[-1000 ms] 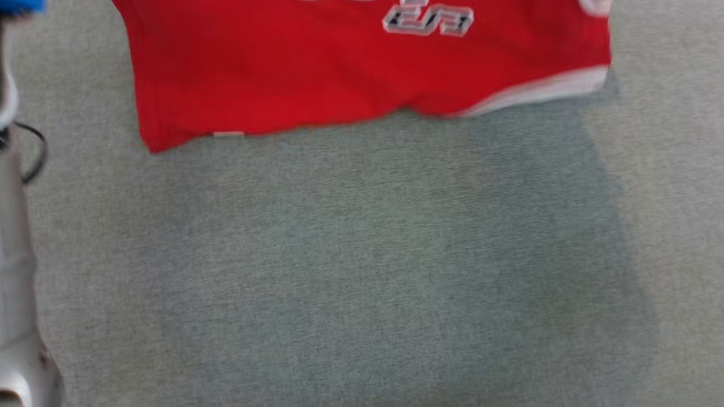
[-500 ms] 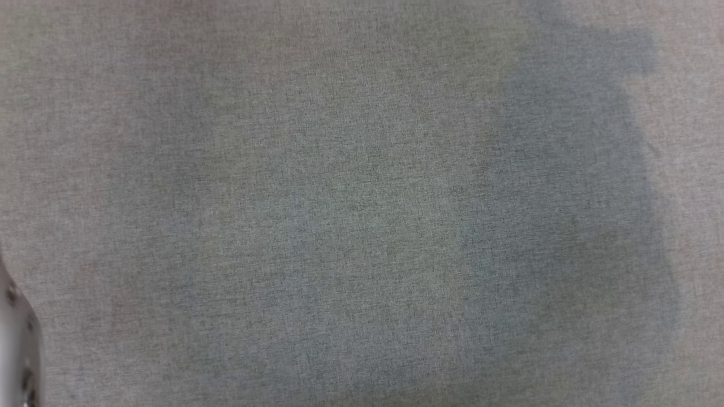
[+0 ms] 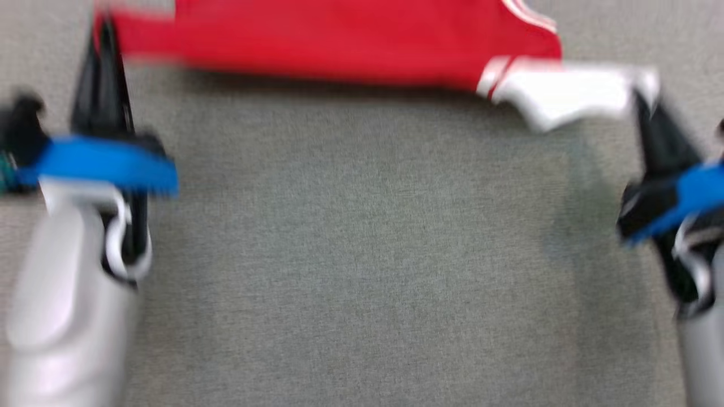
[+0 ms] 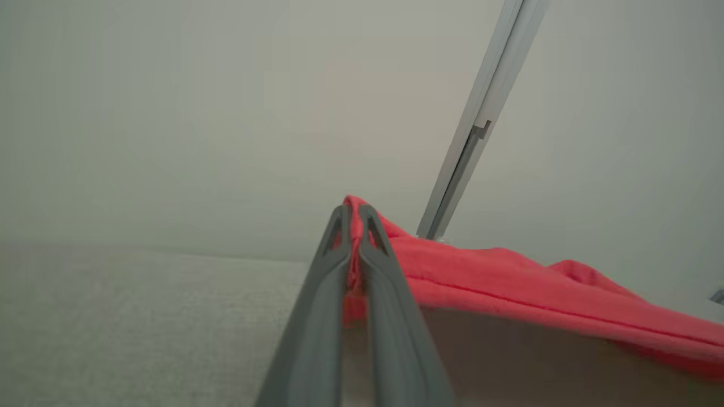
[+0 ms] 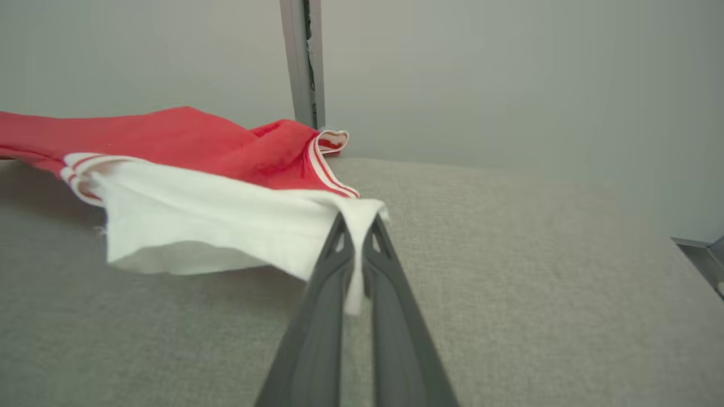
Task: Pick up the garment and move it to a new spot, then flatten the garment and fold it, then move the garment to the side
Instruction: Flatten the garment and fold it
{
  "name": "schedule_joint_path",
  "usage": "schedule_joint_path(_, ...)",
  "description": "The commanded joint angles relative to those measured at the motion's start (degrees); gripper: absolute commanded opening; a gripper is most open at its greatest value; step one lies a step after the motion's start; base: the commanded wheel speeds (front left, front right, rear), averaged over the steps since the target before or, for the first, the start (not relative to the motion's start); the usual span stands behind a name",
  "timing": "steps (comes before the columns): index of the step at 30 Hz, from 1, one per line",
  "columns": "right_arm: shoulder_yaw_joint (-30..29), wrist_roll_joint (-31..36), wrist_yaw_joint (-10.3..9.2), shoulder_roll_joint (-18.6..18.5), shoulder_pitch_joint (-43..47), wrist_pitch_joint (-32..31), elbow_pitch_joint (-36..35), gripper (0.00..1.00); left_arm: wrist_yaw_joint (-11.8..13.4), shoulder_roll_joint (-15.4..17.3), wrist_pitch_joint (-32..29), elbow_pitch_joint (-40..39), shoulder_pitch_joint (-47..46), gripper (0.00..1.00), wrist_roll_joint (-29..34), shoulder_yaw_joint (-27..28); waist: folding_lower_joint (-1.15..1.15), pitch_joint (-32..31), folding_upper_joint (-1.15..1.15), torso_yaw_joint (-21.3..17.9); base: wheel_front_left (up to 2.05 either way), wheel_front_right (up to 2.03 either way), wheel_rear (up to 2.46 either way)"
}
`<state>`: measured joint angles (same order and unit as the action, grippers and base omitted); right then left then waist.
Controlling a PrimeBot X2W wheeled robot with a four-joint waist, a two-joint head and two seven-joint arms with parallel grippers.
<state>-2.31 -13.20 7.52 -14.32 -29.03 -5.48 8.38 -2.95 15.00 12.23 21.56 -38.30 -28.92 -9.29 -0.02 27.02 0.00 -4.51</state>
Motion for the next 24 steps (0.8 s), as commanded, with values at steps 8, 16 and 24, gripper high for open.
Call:
schedule_joint_path(8,-4.43,-0.91,-0.06,7.15,21.38,-13.39,-12.20,0.00,4.39,-1.25,-3.84,-4.63,23.26,0.00,-3.70,0.87,0.02,-9.48,0.00,-0.63,0.00,0.00,0.00)
schedule_joint_path(16,-8.97,-1.53,-0.05,10.94,33.83,-24.18,-21.70,0.00,9.53,-2.52,-10.80,-13.72,38.73,0.00,-4.72,-1.25,0.02,-15.19,0.00,1.27,0.00,0.00,0.00)
schedule_joint_path(24,-9.05,-5.17,-0.04,11.42,39.68,-32.42,-25.32,0.00,14.14,-0.66,-20.87,-19.88,45.71,0.00,-3.59,-4.17,0.02,-16.82,0.00,2.39,0.00,0.00,0.00)
